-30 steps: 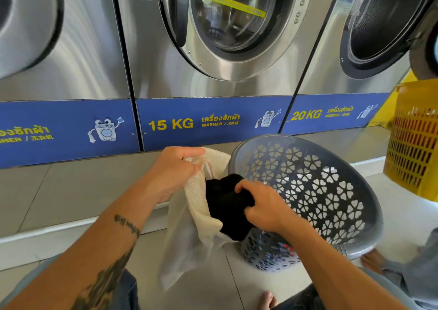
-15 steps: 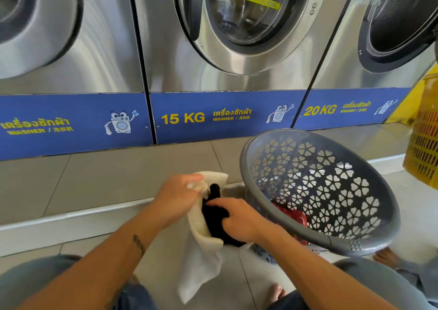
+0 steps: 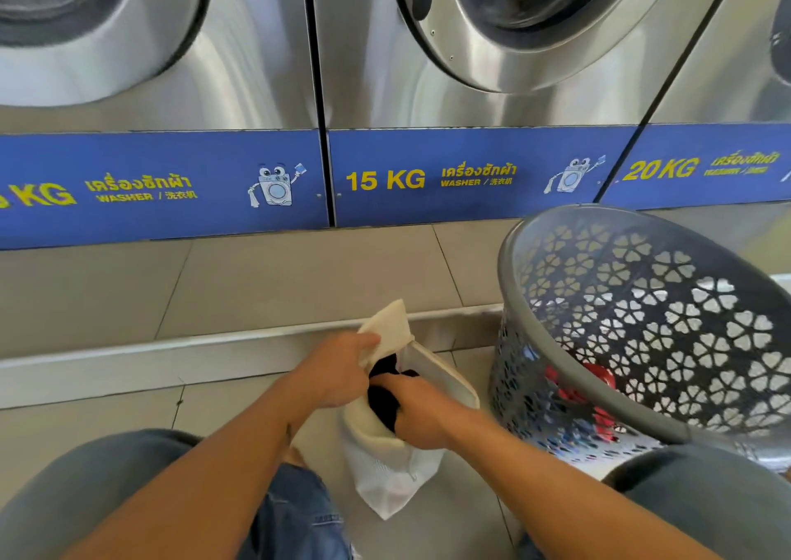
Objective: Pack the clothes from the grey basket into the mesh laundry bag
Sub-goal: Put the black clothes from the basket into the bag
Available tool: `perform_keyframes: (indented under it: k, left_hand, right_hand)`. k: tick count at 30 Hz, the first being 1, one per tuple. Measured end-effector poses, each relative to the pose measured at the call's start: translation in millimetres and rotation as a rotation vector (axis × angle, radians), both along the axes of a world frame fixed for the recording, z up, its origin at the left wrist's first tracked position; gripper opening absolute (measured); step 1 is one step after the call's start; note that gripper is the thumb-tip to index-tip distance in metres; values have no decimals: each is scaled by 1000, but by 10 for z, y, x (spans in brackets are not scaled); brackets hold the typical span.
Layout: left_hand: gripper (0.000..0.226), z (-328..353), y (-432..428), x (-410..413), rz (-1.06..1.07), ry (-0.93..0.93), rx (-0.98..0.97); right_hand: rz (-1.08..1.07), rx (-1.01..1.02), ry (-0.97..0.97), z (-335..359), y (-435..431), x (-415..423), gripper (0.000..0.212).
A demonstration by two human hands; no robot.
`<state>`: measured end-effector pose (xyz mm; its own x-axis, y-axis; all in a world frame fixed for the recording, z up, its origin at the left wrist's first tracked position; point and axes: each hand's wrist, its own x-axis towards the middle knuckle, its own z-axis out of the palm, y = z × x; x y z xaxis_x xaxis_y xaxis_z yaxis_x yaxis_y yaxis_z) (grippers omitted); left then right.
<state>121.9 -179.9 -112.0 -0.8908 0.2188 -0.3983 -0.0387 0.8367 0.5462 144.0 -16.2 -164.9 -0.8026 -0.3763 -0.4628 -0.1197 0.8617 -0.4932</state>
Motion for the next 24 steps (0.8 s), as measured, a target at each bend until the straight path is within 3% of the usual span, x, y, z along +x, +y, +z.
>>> perform_keyframes:
  k: [4,9,16,21,24]
  left_hand:
    - [55,27,34,-8,-113,30,-150]
    - [64,0,32,-20,-228,24,-267]
    - [63,-8,130,-82,-219,-56,-186]
    - [69,-26,101,-118,-171,-67,-124]
    - [68,-34,83,-96,-158,-63,-121]
  right_hand:
    - [-62,1,53,-95,102,-49,62]
    - [-259,43,60,-291,500,-118,58]
    - [-338,116,94,-269,402,-164,64]
    - [-291,133,251,-135,293,-157,28]
    - [-277,-17,244,-99,276,-130,7]
